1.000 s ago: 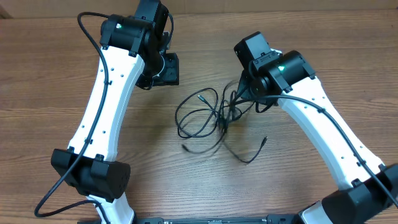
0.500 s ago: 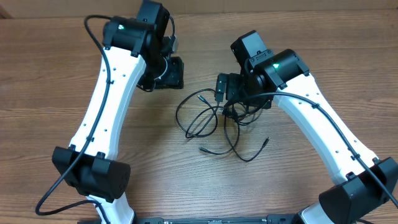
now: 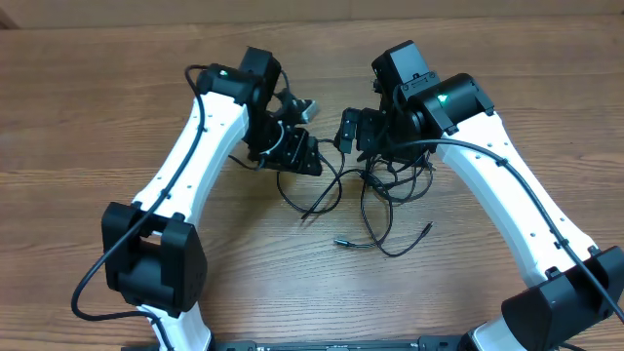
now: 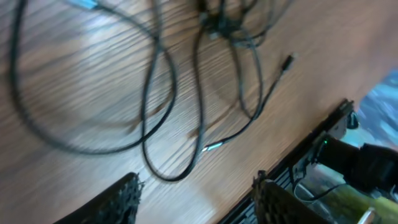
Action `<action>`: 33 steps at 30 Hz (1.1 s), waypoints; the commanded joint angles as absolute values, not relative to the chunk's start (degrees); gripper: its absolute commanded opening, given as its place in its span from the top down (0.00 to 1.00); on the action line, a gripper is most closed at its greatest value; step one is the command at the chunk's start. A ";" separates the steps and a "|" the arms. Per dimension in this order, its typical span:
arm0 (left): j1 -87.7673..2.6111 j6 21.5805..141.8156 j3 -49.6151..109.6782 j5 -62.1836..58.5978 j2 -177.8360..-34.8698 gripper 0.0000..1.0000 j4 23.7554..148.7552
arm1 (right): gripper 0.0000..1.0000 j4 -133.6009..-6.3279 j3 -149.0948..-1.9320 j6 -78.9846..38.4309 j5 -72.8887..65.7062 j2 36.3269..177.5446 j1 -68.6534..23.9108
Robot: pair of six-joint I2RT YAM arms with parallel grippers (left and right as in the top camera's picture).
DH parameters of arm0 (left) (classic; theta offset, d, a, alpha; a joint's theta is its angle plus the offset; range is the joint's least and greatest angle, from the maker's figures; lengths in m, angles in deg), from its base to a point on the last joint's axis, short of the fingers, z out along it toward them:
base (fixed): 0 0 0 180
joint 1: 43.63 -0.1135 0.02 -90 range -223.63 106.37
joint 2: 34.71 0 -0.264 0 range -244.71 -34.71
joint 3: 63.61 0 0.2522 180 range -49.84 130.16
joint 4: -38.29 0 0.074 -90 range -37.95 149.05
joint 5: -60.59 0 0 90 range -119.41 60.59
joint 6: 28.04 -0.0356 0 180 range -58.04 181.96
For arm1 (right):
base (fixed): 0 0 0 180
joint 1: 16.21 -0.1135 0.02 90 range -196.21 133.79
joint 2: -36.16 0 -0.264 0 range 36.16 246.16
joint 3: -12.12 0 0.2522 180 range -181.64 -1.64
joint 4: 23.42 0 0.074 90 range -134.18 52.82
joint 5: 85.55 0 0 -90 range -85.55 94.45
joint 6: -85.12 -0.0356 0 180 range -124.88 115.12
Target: Untangle cables
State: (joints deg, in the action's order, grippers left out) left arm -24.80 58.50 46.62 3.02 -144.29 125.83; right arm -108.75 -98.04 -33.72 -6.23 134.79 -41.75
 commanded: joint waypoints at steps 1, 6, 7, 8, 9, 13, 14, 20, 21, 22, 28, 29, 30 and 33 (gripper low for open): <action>-22.31 54.65 45.64 4.37 -144.11 0.37 124.32 | 0.00 -108.33 -99.11 -33.26 -6.77 134.66 -41.68; -18.44 60.75 45.46 -9.22 -144.11 0.35 121.63 | 0.00 -108.25 -99.09 -33.26 -6.77 134.66 -41.68; -17.85 61.78 45.44 -12.02 -144.11 0.35 121.35 | 0.00 -108.36 -99.09 -33.26 -6.75 134.66 -41.68; -17.45 62.45 45.44 -13.90 -144.11 0.35 121.15 | 0.00 -108.44 -99.09 -33.26 -6.75 134.66 -41.68; -17.17 62.67 45.44 -15.15 -144.11 0.34 120.98 | 0.00 -108.60 -99.09 -33.26 -6.73 134.66 -41.68; -16.97 62.80 45.42 -16.09 -144.11 0.33 120.71 | 0.00 -108.62 -98.65 -33.26 -6.53 134.66 -41.68; -16.97 62.80 45.38 -16.07 -144.13 0.33 120.73 | 0.00 -108.60 -98.45 -33.28 -6.51 134.66 -41.66; -16.91 61.21 44.04 -12.66 -144.13 0.37 121.22 | 0.00 -108.97 -98.43 -33.33 -6.18 134.64 -37.44; -16.89 60.75 43.52 -11.80 -144.13 0.37 121.19 | 0.00 -109.27 -98.43 -33.35 -6.66 134.64 -36.09; -16.91 60.68 42.91 -11.69 -144.11 0.38 121.02 | 0.00 -109.54 -98.43 -33.33 -7.32 134.64 -34.60; -16.86 60.64 37.42 -10.23 -144.13 0.37 118.53 | 0.00 -111.68 -98.41 -33.26 -8.28 134.64 -24.96; -16.80 60.66 36.81 -9.73 -144.13 0.37 118.02 | 0.00 -111.90 -98.41 -33.22 -8.26 134.64 -23.89; -16.64 60.64 36.33 -9.18 -144.11 0.37 117.57 | 0.00 -112.09 -98.41 -32.82 -8.30 134.64 -22.78; -15.90 60.62 35.65 -8.57 -144.13 0.37 116.23 | 0.00 -112.49 -98.39 -31.64 -8.28 134.66 -20.83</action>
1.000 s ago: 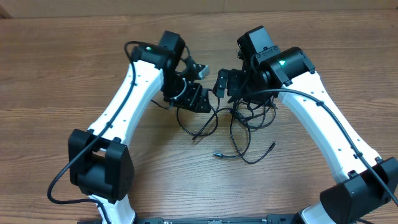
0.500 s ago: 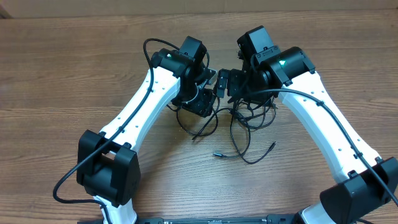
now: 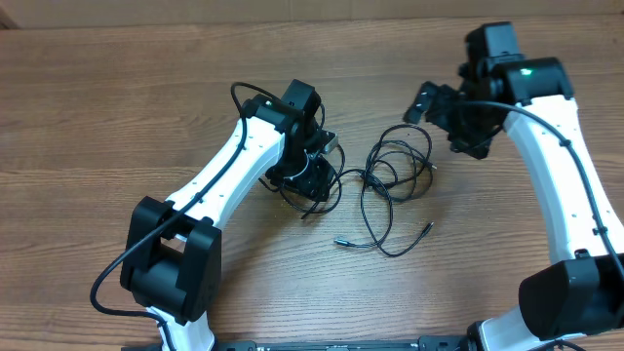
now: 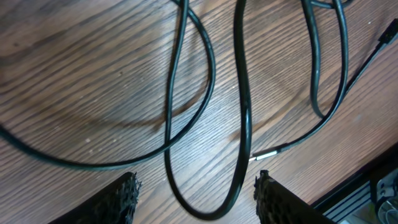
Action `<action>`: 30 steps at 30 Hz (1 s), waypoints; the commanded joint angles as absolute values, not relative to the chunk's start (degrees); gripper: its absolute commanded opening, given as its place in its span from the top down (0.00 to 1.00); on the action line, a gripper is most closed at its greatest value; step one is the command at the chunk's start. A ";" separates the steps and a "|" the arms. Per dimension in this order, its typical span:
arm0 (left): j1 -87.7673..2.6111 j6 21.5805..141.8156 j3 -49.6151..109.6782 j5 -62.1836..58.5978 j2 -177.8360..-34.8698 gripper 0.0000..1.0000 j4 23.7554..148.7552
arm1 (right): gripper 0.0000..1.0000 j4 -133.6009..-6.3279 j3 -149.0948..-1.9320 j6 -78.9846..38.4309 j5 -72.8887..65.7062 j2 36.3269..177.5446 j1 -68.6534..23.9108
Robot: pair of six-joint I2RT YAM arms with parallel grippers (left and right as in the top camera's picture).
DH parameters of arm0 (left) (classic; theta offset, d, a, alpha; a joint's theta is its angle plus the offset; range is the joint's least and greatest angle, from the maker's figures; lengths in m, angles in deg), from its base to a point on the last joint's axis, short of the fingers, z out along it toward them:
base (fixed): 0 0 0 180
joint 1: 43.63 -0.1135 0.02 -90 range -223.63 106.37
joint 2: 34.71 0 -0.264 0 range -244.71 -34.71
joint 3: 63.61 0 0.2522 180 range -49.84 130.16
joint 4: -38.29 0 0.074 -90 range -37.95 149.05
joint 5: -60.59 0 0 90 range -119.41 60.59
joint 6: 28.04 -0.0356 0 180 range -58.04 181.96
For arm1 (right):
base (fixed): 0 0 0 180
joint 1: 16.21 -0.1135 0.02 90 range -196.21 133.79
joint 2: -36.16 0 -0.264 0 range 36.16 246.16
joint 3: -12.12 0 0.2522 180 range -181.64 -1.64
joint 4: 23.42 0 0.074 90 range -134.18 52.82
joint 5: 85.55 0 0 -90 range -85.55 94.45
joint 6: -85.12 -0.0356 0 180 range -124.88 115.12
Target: Untangle cables
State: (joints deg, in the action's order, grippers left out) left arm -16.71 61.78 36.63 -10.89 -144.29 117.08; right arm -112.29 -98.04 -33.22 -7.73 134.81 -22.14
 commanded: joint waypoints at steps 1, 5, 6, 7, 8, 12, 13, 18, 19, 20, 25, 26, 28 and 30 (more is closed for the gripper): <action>-15.49 60.62 35.63 -8.72 -144.13 0.36 115.88 | 0.00 -112.53 -98.39 -31.31 -8.28 134.66 -20.61; -14.39 61.75 35.56 -13.29 -144.13 0.37 115.16 | 0.00 -112.73 -98.34 -30.11 -8.28 134.66 -20.59; -14.33 62.54 35.39 -14.67 -144.13 0.37 114.99 | 0.00 -112.95 -98.34 -30.03 -8.26 134.66 -20.68; -14.35 62.98 35.01 -15.54 -144.13 0.38 114.70 | 0.00 -113.21 -98.34 -30.05 -8.26 134.66 -20.68; -14.35 63.17 34.60 -15.98 -144.13 0.39 114.37 | 0.00 -113.43 -98.34 -30.05 -8.26 134.66 -20.68; -14.35 63.31 32.48 -16.09 -144.13 0.79 112.82 | 0.00 -113.93 -98.34 -30.05 -8.28 134.66 -20.68; -14.35 63.44 32.39 -16.09 -144.13 0.86 112.87 | 0.00 -114.06 -98.34 -30.05 -8.28 134.66 -20.68; -14.46 68.14 34.69 -15.85 -144.07 0.96 113.81 | 0.00 -114.50 -98.30 -30.03 -8.28 134.66 -20.70; -14.44 68.64 36.00 -15.83 -144.02 0.96 114.64 | 0.00 -114.45 -98.06 -30.05 -8.30 134.66 -20.72; -14.44 68.73 37.42 -15.85 -143.98 0.96 115.51 | 0.00 -114.45 -97.75 -30.05 -8.30 134.66 -20.74; -14.46 68.84 49.99 -16.11 -143.37 0.96 122.88 | 0.00 -113.56 -94.43 -30.07 -8.39 134.66 -20.74; -14.46 68.86 53.35 -16.15 -143.26 0.96 124.43 | 0.00 -113.03 -93.64 -30.07 -8.69 134.66 -20.74; -14.46 69.49 59.87 -16.68 -143.11 0.96 127.14 | 0.00 -111.70 -91.87 -30.05 -10.25 134.66 -20.74; -14.46 71.35 65.94 -18.43 -143.00 0.96 129.30 | 0.00 -110.35 -90.15 -30.03 -12.17 134.66 -20.74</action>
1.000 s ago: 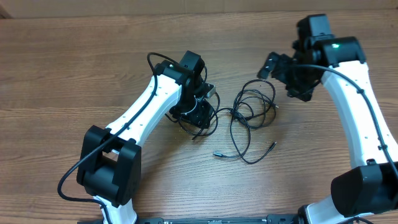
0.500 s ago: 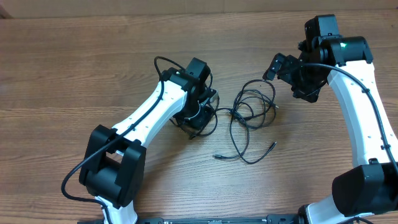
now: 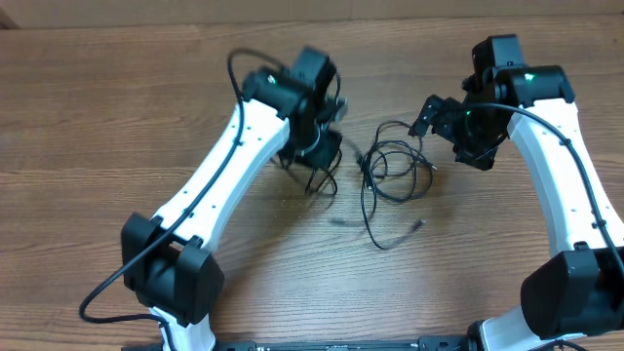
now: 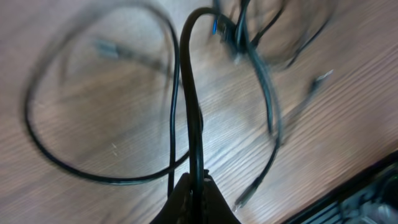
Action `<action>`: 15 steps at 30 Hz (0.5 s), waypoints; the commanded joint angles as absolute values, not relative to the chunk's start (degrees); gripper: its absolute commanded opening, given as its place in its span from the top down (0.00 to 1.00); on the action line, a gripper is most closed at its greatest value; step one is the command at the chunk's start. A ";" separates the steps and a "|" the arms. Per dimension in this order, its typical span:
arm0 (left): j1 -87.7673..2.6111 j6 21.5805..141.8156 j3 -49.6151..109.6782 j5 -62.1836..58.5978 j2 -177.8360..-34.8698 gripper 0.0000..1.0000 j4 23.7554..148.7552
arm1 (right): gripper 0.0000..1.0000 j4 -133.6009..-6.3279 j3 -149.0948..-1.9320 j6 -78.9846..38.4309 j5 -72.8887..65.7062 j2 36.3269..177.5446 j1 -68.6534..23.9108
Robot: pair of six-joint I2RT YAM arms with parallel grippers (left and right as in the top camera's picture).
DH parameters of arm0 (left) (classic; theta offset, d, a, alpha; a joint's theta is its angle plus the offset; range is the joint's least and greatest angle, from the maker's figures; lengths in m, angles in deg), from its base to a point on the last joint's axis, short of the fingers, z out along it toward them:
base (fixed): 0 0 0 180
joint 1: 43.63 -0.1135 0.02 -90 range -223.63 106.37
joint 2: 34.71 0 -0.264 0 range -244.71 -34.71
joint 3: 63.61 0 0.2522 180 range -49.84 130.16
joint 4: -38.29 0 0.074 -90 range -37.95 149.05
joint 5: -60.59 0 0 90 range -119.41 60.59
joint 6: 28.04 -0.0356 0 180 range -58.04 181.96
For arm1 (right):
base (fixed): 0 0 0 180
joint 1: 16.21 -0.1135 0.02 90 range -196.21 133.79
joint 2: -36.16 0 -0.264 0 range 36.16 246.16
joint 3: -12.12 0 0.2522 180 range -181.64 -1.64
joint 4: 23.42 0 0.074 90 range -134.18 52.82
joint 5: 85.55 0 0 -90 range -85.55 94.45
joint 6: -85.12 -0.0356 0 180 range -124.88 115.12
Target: Untangle cables
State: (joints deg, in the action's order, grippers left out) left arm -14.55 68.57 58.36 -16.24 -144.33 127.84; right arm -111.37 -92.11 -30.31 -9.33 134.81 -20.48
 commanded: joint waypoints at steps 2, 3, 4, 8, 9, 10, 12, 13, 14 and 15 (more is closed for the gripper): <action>-14.46 72.29 71.41 -19.50 -142.97 0.96 131.40 | 0.00 -108.99 -88.35 -30.00 -13.26 134.66 -20.90; -14.46 72.24 73.83 -19.56 -142.97 0.96 132.32 | 0.00 -108.20 -87.44 -29.98 -13.53 134.66 -21.07; -14.46 72.27 76.22 -19.54 -142.97 0.96 133.28 | 0.00 -107.20 -86.34 -30.05 -13.96 134.66 -21.35; -14.46 72.27 80.89 -19.54 -142.91 0.96 135.93 | 0.00 -103.85 -83.28 -30.05 -15.62 134.66 -22.36; -14.46 72.27 81.92 -19.56 -142.91 0.96 136.45 | 0.00 -102.94 -82.56 -30.07 -15.82 134.66 -22.60; -14.46 72.27 82.86 -19.56 -142.91 0.96 136.80 | 0.00 -101.97 -81.80 -30.07 -15.84 134.66 -22.82; -14.46 72.24 84.76 -19.85 -142.89 0.96 137.32 | 0.00 -100.33 -80.55 -30.09 -15.86 134.66 -23.30; -14.46 72.27 85.90 -20.50 -142.89 0.96 137.67 | 0.00 -99.42 -79.81 -30.09 -16.02 134.66 -23.50; -14.46 72.27 86.88 -21.03 -142.89 0.96 137.98 | 0.00 -98.59 -79.09 -30.09 -16.24 134.66 -23.65; -14.46 72.31 87.97 -21.35 -142.69 0.96 138.26 | 0.00 -97.93 -78.43 -30.11 -16.28 134.66 -23.74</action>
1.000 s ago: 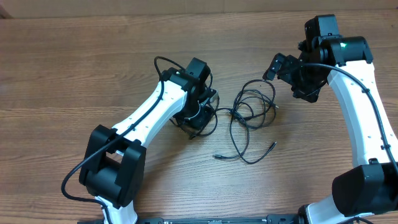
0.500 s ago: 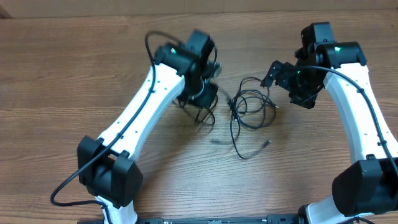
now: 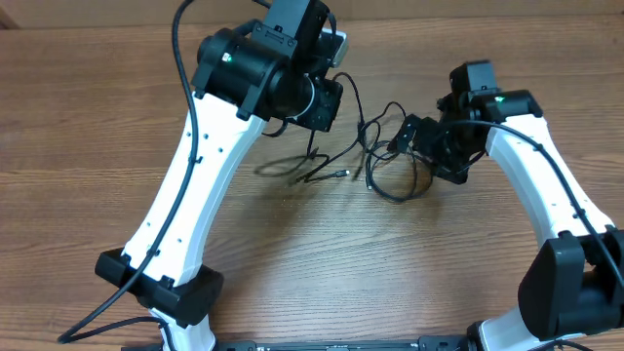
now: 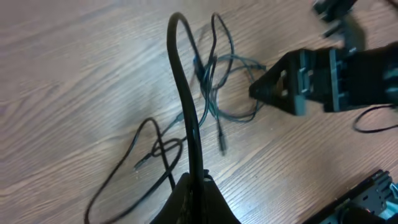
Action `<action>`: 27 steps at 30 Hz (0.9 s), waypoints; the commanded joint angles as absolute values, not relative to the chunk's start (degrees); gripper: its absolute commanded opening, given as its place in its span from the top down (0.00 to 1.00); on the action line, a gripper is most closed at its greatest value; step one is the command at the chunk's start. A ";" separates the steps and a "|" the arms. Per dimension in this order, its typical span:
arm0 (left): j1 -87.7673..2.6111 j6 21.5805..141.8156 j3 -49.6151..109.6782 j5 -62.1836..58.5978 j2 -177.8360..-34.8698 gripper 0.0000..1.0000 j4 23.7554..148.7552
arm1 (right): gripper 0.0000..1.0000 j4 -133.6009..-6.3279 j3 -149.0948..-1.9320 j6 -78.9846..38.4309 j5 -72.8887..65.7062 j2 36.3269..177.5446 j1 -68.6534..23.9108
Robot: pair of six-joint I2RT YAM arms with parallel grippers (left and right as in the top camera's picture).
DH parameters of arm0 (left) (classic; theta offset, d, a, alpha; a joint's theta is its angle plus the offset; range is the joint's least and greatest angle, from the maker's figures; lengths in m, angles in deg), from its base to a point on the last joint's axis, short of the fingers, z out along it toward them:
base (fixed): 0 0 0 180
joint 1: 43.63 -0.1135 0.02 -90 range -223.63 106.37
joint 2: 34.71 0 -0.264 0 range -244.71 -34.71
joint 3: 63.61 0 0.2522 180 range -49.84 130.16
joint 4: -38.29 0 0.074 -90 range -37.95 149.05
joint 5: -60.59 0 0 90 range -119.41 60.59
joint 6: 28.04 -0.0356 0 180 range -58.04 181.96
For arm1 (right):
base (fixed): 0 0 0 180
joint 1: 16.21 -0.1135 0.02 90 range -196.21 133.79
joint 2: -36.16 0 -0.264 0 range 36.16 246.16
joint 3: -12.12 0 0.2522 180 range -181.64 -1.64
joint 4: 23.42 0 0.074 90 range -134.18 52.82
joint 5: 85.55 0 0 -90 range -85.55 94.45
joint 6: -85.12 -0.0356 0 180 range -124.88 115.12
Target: Untangle cables
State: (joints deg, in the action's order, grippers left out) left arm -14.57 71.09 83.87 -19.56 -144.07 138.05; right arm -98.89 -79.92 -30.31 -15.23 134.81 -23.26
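A black cable (image 4: pixel 183 93) rises from the wooden table into my left gripper (image 4: pixel 198 180), which is shut on it and raised high over the table's middle (image 3: pixel 327 102). Lower down, this cable forms a small loop (image 3: pixel 292 171) with a plug end (image 3: pixel 341 174) lying beside it. The remaining knot of thin black cables (image 3: pixel 390 171) lies to the right. My right gripper (image 3: pixel 402 138) is low at the knot's right side, its tips at the strands (image 4: pixel 258 92). Whether it holds one is unclear.
The wooden table (image 3: pixel 97 146) stretches bare to the left and front. Both arm bases stand at the front edge, beside a black rail (image 4: pixel 373 193). The left arm's own supply cable (image 3: pixel 180 29) arcs above its upper link.
My left gripper, still shut on the cable, is now much higher and has drawn the strand and its loop leftwards. My right gripper has come in from the right to the knot.
Both grippers were first close over the tangle. Then the right arm stood off to the right while my left gripper hung open and low around a cable loop. Later it was shut on that cable, and now it holds it high, the pile stretched out.
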 commanded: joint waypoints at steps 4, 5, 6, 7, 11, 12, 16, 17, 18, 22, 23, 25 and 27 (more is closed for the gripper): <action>-14.46 73.62 91.86 -23.45 -141.44 0.96 138.64 | 0.00 -96.09 -75.74 -30.11 -16.28 134.66 -23.87; -14.46 74.17 92.72 -24.22 -140.99 0.96 138.68 | 0.00 -95.64 -75.09 -30.11 -16.26 134.66 -23.87; -14.46 74.69 93.64 -25.16 -140.42 0.96 138.74 | 0.00 -95.13 -74.43 -30.11 -16.26 134.66 -23.87; -14.46 75.28 94.33 -26.14 -139.85 0.96 138.81 | 0.00 -94.76 -73.93 -30.11 -16.28 134.66 -23.89; -14.46 77.69 95.17 -31.37 -137.18 0.96 138.83 | 0.00 -94.21 -72.95 -30.11 -16.28 134.66 -23.89; -14.46 77.67 95.17 -32.41 -136.64 0.96 139.07 | 0.00 -94.24 -72.95 -30.11 -16.28 134.66 -23.93; -14.46 79.81 95.17 -38.32 -134.91 0.96 140.19 | 0.00 -94.24 -72.95 -30.11 -16.69 134.66 -24.04; -14.46 82.82 95.17 -41.57 -134.32 0.96 140.49 | 0.00 -94.24 -72.95 -30.11 -16.83 134.66 -24.04; -14.46 85.69 95.17 -44.65 -133.79 0.96 140.73 | 0.00 -94.24 -72.95 -30.11 -16.96 134.66 -24.07; -14.46 92.09 95.17 -53.22 -131.81 0.96 140.91 | 0.00 -94.24 -72.95 -30.11 -17.79 134.66 -24.11; -14.46 92.00 95.17 -53.35 -131.59 0.96 140.89 | 0.00 -94.24 -72.95 -30.09 -18.01 134.66 -24.15; -14.46 90.54 95.17 -51.39 -131.52 0.96 140.89 | 0.00 -94.08 -72.95 -30.11 -18.33 134.66 -24.33; -14.46 85.16 95.06 -44.92 -131.72 0.96 140.62 | 0.00 -93.80 -72.95 -30.09 -18.60 134.66 -24.50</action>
State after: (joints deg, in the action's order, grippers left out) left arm -14.46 87.85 93.88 -47.36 -132.83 141.19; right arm -94.26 -73.19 -30.31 -17.55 134.81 -23.87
